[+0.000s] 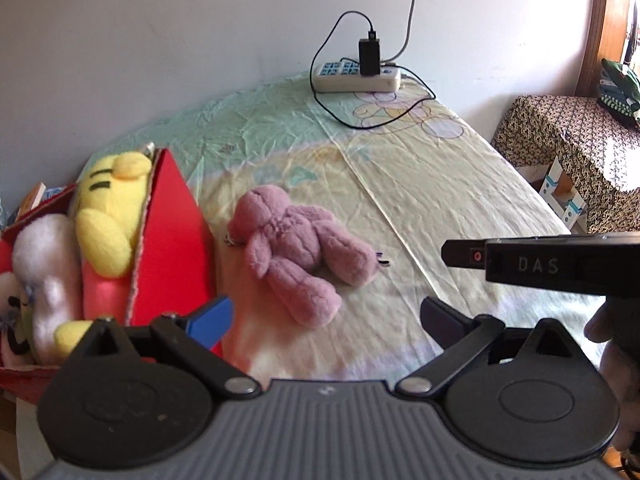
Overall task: Organize objects
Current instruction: 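Move both grippers from the box to the pink teddy bear on the bed, then close both grippers on the pink teddy bear's body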
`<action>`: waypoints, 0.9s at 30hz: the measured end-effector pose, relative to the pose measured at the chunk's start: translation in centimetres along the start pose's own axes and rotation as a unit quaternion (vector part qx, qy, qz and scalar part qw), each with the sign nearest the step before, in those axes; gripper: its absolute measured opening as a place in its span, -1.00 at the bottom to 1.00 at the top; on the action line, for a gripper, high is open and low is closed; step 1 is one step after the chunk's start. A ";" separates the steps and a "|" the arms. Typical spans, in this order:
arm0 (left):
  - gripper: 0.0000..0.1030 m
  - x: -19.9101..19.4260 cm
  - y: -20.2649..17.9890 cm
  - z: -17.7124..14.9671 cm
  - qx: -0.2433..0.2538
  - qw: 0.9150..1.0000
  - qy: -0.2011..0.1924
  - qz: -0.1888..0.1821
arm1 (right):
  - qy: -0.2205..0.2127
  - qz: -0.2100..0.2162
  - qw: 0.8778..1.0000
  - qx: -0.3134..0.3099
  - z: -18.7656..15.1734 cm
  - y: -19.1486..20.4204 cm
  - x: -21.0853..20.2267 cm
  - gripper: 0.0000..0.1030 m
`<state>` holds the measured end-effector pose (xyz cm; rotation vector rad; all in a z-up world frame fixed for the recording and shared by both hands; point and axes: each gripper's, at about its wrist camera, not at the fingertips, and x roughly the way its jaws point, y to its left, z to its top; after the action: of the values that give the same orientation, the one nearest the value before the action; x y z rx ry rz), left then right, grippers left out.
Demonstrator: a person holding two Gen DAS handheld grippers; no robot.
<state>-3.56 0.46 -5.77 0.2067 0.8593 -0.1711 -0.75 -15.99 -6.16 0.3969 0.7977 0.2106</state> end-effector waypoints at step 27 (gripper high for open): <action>0.21 10.4 3.3 1.5 -0.060 0.993 0.096 -0.026 | 0.118 0.099 0.988 -0.007 3.1 0.9 10.1 -0.32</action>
<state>5.00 2.54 -12.42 0.0886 1.0633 -0.1490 8.37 -12.62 -10.43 0.4421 0.9889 0.4542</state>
